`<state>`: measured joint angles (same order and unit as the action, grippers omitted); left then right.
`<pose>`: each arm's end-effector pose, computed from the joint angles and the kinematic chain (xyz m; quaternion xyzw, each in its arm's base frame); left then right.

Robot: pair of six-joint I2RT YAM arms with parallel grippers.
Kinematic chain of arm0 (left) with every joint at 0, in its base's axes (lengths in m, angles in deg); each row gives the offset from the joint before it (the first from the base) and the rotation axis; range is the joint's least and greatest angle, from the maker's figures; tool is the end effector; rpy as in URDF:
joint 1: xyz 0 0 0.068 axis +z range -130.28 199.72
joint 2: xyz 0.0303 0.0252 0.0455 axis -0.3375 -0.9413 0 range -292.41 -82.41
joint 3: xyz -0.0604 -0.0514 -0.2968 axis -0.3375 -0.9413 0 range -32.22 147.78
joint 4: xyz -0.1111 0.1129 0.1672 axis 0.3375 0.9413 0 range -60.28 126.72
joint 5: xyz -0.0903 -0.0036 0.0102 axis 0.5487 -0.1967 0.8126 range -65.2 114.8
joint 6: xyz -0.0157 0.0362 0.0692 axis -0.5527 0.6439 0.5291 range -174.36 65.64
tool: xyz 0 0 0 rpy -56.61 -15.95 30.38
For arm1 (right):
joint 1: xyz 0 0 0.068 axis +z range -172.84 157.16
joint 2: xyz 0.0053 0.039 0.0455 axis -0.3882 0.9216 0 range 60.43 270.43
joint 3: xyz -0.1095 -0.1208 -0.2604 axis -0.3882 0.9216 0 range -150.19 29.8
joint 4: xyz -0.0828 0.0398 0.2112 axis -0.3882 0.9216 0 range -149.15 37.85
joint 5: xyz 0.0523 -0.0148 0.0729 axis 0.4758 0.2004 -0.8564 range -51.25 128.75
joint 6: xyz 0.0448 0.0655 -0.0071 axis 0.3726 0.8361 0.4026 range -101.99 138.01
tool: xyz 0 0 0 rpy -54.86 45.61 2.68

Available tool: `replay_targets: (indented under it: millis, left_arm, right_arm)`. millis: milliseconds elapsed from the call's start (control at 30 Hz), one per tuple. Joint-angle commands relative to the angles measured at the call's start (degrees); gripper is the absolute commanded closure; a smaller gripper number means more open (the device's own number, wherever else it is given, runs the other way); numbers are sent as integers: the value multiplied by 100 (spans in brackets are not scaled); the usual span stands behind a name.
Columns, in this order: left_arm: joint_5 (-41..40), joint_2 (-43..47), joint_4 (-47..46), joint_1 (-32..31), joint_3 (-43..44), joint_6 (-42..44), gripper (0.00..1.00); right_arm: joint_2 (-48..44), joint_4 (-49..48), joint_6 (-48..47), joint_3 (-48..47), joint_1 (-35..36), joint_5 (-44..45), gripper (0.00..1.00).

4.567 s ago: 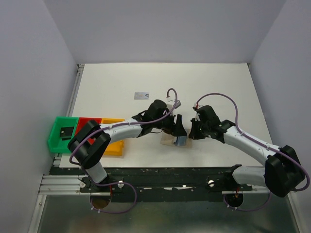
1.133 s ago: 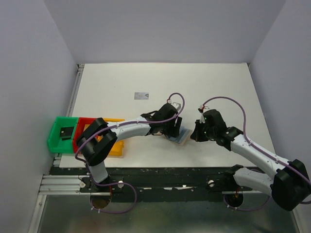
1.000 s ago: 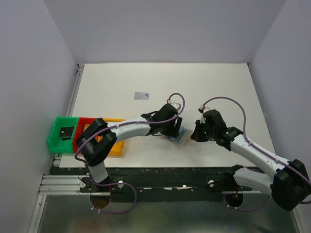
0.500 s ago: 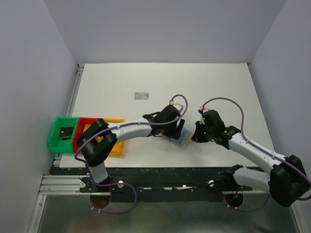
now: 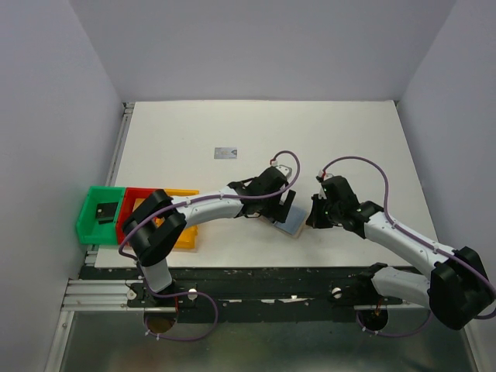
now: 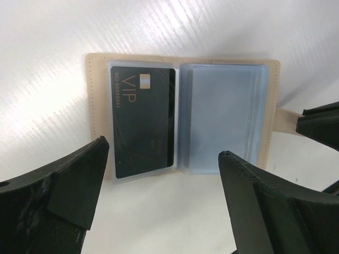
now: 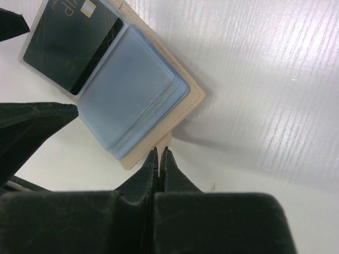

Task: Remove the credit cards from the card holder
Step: Remove the credit card from the card holder.

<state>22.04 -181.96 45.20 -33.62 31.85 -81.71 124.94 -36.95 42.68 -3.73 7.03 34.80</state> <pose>0.2215 -0.2920 0.2242 0.2040 0.9199 -0.1989 0.2693 0.1613 0.0981 0.2124 -0.0539 0.9468 0.1737 0.2656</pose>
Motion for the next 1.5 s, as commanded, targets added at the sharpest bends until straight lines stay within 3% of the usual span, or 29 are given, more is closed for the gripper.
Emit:
replay_targets:
  millis: [0, 200, 600, 900, 967, 1067, 1167, 1333, 1467]
  left_arm:
    - [-715, 102, 226, -36, 114, -50, 1]
    - [-1182, 550, 157, 174, -219, -305, 1]
    - [-287, 1402, -1003, 632, -1432, -683, 12]
    - [-128, 1816, -1214, 746, -1890, -798, 12]
    - [-119, 1842, -1223, 746, -1925, -807, 12]
    - [-84, 1869, -1223, 773, -1934, -815, 12]
    - [-66, 1921, -1206, 773, -1934, -815, 12]
    - [-5, 2027, -1214, 825, -1934, -833, 12]
    - [267, 2010, -1416, 913, -1934, -973, 14]
  right_arm:
    - [9, 65, 65, 93, -42, 157, 100]
    - [149, 276, 47, -65, -60, 359, 100]
    - [1080, 469, -497, -837, -51, -27, 100]
    - [1731, 926, -682, -1655, -60, 736, 99]
    - [1889, 1067, -779, -1848, -60, 807, 89]
    - [2030, 1243, -805, -2069, -60, 790, 61]
    - [1934, 1313, -735, -2095, -69, 851, 45]
    - [1469, 1586, -682, -2218, -69, 1045, 38]
    - [670, 886, -490, -1912, -60, 468, 39]
